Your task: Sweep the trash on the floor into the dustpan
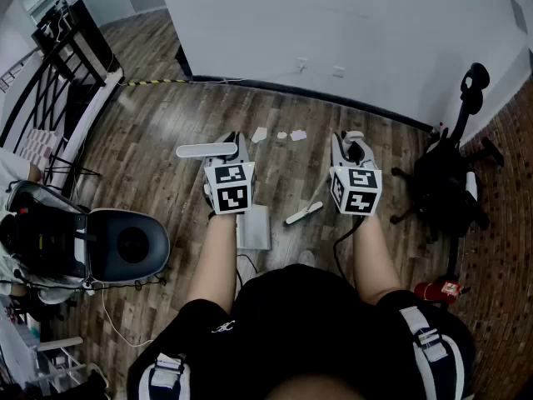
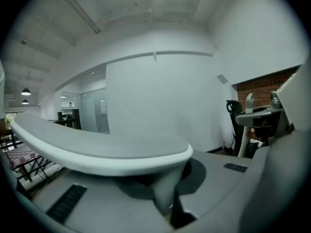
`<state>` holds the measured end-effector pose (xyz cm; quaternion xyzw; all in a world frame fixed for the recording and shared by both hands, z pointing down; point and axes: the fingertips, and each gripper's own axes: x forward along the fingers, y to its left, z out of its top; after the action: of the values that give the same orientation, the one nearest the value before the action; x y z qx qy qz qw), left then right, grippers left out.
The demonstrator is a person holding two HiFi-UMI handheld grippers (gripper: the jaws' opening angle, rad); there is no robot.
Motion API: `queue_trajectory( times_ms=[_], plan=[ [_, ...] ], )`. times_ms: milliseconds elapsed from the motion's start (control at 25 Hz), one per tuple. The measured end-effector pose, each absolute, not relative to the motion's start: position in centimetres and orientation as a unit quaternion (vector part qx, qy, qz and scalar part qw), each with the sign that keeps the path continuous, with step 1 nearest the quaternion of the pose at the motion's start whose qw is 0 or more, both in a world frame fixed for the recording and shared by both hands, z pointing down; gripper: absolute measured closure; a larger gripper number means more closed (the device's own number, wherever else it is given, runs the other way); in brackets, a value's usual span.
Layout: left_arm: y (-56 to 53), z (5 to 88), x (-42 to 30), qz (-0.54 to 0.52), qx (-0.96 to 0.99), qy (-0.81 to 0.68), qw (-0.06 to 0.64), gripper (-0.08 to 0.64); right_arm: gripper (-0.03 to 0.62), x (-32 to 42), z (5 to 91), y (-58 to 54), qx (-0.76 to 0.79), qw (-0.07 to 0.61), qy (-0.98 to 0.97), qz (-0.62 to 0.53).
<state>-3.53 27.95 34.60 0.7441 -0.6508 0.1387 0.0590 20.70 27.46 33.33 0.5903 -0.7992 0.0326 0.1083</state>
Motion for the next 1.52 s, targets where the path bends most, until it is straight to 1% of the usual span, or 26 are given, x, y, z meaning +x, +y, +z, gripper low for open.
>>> queue_trajectory(
  times_ms=[560, 920, 1280, 1520],
  plan=[
    [25.0, 35.2, -0.7, 0.152, 0.744, -0.648, 0.061, 0.531, 0.515, 23.4, 33.6, 23.7, 0.581, 0.085, -0.808, 0.052],
    [22.1, 33.8, 2.3, 0.148, 0.737, -0.658, 0.029, 0.532, 0.515, 25.6, 34.5, 20.4, 0.549, 0.075, -0.830, 0.067],
    [19.0, 33.5, 4.8, 0.134, 0.729, -0.671, 0.017, 0.537, 0.515, 29.1, 34.8, 16.9, 0.546, 0.075, -0.832, 0.063],
    [15.6, 33.9, 3.7, 0.120, 0.724, -0.679, 0.027, 0.545, 0.515, 29.5, 35.5, 14.1, 0.557, 0.092, -0.824, 0.053]
  ],
)
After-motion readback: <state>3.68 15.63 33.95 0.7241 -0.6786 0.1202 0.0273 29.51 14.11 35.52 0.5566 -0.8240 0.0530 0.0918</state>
